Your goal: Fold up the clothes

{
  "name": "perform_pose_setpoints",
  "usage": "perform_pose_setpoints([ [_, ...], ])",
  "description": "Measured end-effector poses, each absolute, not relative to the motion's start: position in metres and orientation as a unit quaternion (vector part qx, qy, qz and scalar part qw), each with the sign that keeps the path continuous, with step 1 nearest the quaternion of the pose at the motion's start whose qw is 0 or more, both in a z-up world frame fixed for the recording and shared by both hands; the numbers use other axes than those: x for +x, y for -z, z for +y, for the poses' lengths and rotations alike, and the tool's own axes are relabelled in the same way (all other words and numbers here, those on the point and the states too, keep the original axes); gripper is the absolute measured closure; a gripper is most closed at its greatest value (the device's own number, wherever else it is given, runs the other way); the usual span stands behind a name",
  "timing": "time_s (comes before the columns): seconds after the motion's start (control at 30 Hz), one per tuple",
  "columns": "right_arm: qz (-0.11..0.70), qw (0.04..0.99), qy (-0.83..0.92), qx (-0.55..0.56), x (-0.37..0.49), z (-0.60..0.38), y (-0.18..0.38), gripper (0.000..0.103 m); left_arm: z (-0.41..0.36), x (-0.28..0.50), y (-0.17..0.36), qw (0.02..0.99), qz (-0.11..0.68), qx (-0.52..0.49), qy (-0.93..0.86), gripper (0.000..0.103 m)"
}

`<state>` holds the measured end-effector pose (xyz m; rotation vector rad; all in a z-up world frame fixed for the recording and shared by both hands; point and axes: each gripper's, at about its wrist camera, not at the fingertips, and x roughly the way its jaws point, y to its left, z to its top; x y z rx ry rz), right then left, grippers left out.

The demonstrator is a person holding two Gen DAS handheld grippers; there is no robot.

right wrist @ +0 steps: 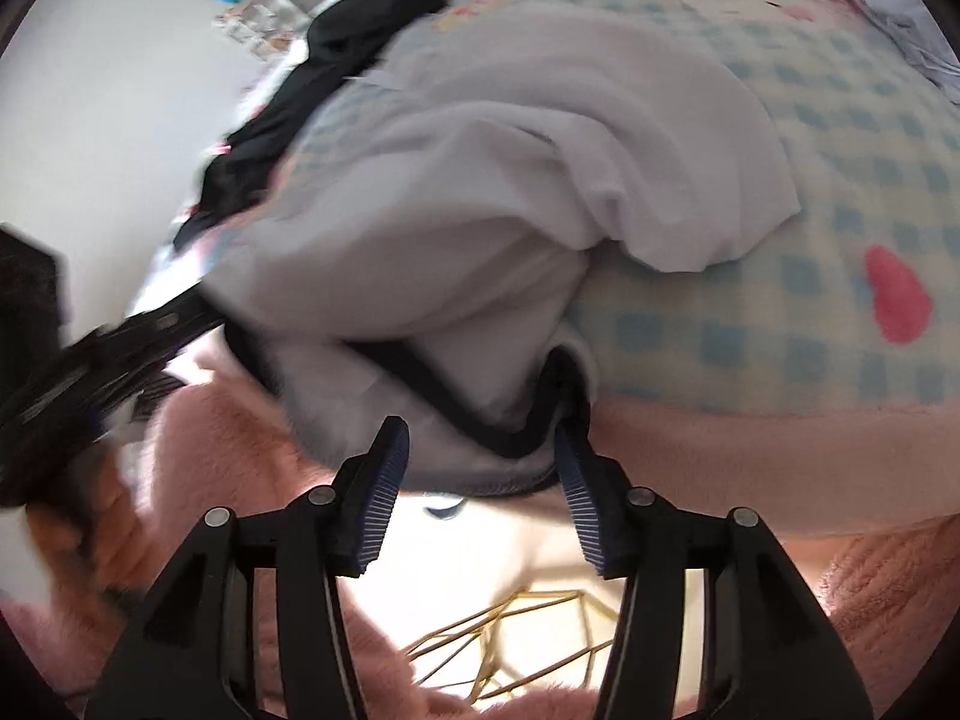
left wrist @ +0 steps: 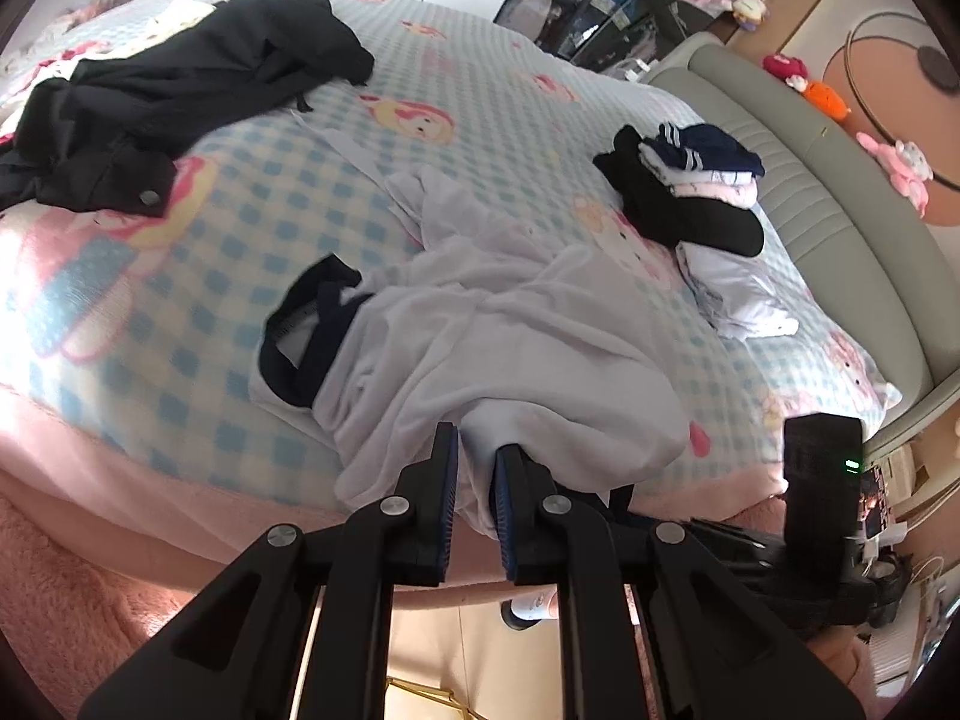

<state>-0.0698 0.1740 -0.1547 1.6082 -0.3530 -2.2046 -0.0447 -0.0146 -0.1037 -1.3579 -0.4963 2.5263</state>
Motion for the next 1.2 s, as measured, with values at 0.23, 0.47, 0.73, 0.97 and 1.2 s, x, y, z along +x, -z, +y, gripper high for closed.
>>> perform_pose_setpoints([
  [0.23, -0.064, 0.152, 0.815, 0.556, -0.071, 0.165, 0.153, 0.044, -0.017, -0.045, 0.100, 0.084, -0.132, -0.454, -0.877, 0.087],
  [0.47, -0.078, 0.184, 0.800, 0.565, -0.077, 0.156, 0.165, 0.082, -0.001, -0.068, 0.116, 0.100, -0.069, -0.491, -0.863, 0.070],
  [0.73, -0.042, 0.124, 0.872, 0.472, -0.120, 0.186, 0.082, 0.091, 0.012, -0.112, 0.048, 0.112, -0.033, -0.421, -0.900, 0.092],
  [0.97, -0.024, 0.096, 0.949, 0.299, -0.180, 0.200, -0.094, 0.091, 0.006, -0.120, -0.126, 0.109, -0.027, -0.226, -0.968, 0.101],
  [1.2, -0.082, 0.136, 0.943, 0.292, -0.152, 0.231, -0.125, 0.091, -0.013, -0.114, -0.122, 0.178, -0.061, -0.269, -0.945, 0.100],
])
